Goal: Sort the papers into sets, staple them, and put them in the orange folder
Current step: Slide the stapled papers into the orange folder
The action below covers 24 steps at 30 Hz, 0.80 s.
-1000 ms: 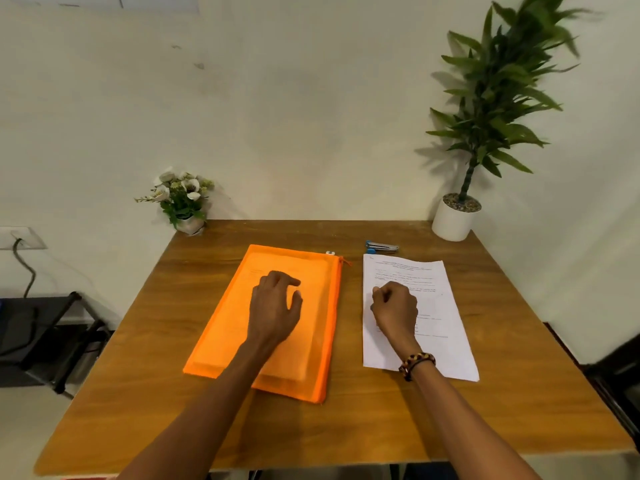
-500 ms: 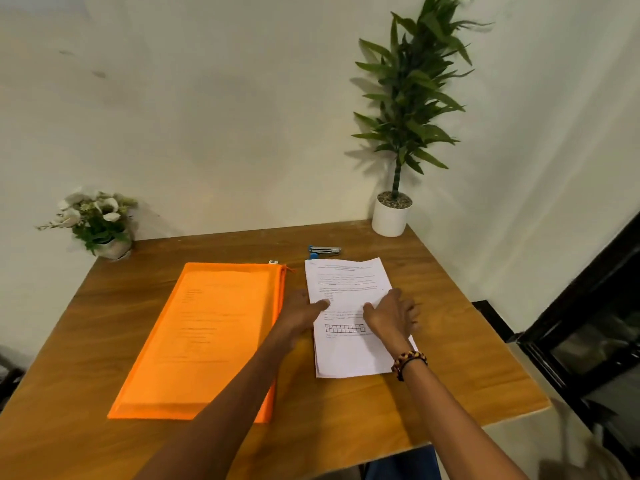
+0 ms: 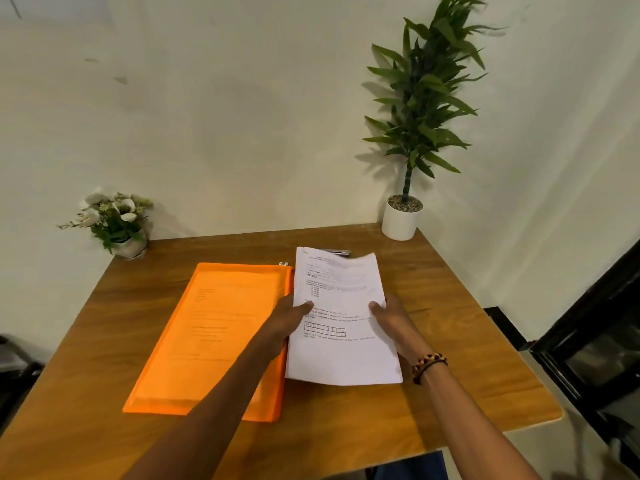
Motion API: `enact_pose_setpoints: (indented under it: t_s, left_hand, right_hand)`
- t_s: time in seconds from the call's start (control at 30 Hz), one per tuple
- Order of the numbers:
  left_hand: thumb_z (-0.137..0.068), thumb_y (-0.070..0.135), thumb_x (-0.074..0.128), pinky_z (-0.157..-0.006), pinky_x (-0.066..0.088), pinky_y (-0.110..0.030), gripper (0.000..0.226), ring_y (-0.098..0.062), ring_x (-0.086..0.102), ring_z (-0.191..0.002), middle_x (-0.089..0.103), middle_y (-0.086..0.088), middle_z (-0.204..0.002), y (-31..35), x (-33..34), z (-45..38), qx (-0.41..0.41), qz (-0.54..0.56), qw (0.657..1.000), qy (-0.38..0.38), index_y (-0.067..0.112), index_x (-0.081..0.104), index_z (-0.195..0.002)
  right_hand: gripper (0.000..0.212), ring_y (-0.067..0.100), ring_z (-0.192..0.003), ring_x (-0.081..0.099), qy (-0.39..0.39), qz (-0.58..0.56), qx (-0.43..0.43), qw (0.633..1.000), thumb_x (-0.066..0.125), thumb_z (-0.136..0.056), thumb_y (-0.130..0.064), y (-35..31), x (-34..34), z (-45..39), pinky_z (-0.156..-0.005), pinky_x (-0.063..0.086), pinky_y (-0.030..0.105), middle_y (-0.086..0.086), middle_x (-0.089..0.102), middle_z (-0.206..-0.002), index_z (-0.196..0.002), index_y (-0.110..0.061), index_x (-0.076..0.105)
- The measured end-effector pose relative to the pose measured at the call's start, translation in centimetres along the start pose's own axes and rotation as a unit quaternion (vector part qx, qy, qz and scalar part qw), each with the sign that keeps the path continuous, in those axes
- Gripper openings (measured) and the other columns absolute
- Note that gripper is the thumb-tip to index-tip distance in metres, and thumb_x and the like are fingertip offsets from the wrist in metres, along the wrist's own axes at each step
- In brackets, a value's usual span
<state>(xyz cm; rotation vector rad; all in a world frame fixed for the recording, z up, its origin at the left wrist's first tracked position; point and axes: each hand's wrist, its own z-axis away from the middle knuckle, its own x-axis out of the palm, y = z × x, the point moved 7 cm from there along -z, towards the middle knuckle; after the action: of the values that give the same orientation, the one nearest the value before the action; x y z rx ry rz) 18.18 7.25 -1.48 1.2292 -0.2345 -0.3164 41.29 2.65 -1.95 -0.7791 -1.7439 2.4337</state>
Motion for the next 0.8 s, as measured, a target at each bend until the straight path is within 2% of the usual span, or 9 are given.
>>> enact_pose_setpoints:
  t_s: [0.1,0.17,0.23,0.33,0.4,0.47,0.57,0.67,0.8]
  left_hand:
    - [-0.105,0.046,0.042,-0.093,0.059,-0.038,0.037,-0.013,0.071,-0.104,0.072,0.007,-0.121,1.2,-0.7,0.8,0.071,-0.122,0.990,-0.021,0.029,0.061,-0.133]
    - [-0.106,0.052,0.029,-0.086,0.058,-0.037,0.048,-0.012,0.070,-0.096,0.074,0.007,-0.106,1.7,-2.4,1.3,0.114,-0.216,0.969,0.033,0.028,0.070,-0.113]
    - [-0.107,0.051,0.024,-0.085,0.053,-0.040,0.051,-0.016,0.065,-0.100,0.070,0.004,-0.106,1.5,-4.5,1.4,0.159,-0.357,0.914,0.111,0.031,0.072,-0.105]
    - [-0.101,0.052,0.046,-0.095,0.052,-0.046,0.043,-0.028,0.047,-0.133,0.048,-0.005,-0.146,0.0,-5.9,1.3,0.142,-0.525,0.826,0.148,0.031,0.053,-0.138]
    - [-0.090,0.062,0.058,-0.105,0.046,-0.050,0.076,-0.031,0.034,-0.145,0.029,-0.009,-0.161,-1.1,-6.3,1.2,0.077,-0.547,0.818,0.159,0.025,0.035,-0.152]
    - [-0.085,0.068,0.060,-0.109,0.042,-0.049,0.090,-0.031,0.031,-0.147,0.027,-0.011,-0.162,-1.4,-6.3,1.3,0.054,-0.546,0.815,0.185,0.019,0.032,-0.154]
    - [-0.085,0.057,0.062,-0.094,0.051,-0.046,0.070,-0.029,0.049,-0.132,0.049,-0.010,-0.146,-1.0,-6.0,1.6,0.070,-0.526,0.812,0.243,0.014,0.052,-0.140]
    - [-0.086,0.039,0.061,-0.070,0.051,-0.039,0.033,-0.028,0.065,-0.096,0.067,-0.008,-0.108,0.2,-6.0,1.9,0.103,-0.515,0.804,0.278,0.012,0.070,-0.104]
    - [-0.090,0.032,0.061,-0.054,0.042,-0.030,0.025,-0.021,0.055,-0.061,0.067,-0.005,-0.076,1.4,-6.8,2.6,0.109,-0.505,0.803,0.298,0.012,0.069,-0.077]
  right_hand:
    - [0.017,0.018,-0.102,0.066,0.014,-0.024,-0.004,1.000,0.053,-0.103,-0.015,0.8,-0.1,-0.3,-0.084,0.059,0.039,-0.002,0.068,-0.117,-0.119,-0.015,0.058]
    - [0.018,0.019,-0.100,0.069,0.031,-0.042,-0.001,0.999,0.057,-0.101,-0.015,1.4,-0.5,-0.7,-0.084,0.061,0.043,-0.001,0.070,-0.117,-0.119,-0.018,0.060]
    - [0.016,0.017,-0.096,0.070,0.042,-0.043,-0.005,0.998,0.058,-0.101,-0.012,1.6,-1.2,-0.6,-0.073,0.061,0.033,-0.001,0.070,-0.112,-0.117,-0.016,0.060]
    - [0.013,0.015,-0.092,0.070,0.043,-0.040,-0.011,0.998,0.058,-0.101,-0.007,1.7,-2.1,-0.3,-0.065,0.057,0.026,0.000,0.071,-0.108,-0.111,-0.015,0.062]
    - [0.013,0.016,-0.092,0.070,0.042,-0.045,-0.008,0.998,0.058,-0.101,-0.007,2.0,-2.2,-0.2,-0.068,0.058,0.029,0.000,0.071,-0.108,-0.109,-0.016,0.064]
    - [0.012,0.018,-0.092,0.070,0.045,-0.041,-0.002,0.998,0.059,-0.101,-0.008,2.3,-2.3,-0.3,-0.071,0.059,0.032,0.002,0.071,-0.108,-0.110,-0.014,0.064]
    - [0.012,0.020,-0.093,0.070,0.021,-0.024,-0.003,0.999,0.059,-0.101,-0.009,2.2,-2.1,-0.4,-0.072,0.060,0.033,0.001,0.071,-0.107,-0.112,-0.011,0.063]
    - [0.012,0.021,-0.096,0.070,-0.009,0.000,-0.003,1.000,0.060,-0.100,-0.010,2.3,-1.9,-0.6,-0.080,0.062,0.041,0.000,0.071,-0.108,-0.112,-0.012,0.064]
    - [0.013,0.024,-0.100,0.071,-0.060,0.007,0.009,0.998,0.064,-0.099,-0.012,2.8,-1.8,-0.8,-0.088,0.061,0.044,0.003,0.073,-0.111,-0.111,-0.013,0.067]
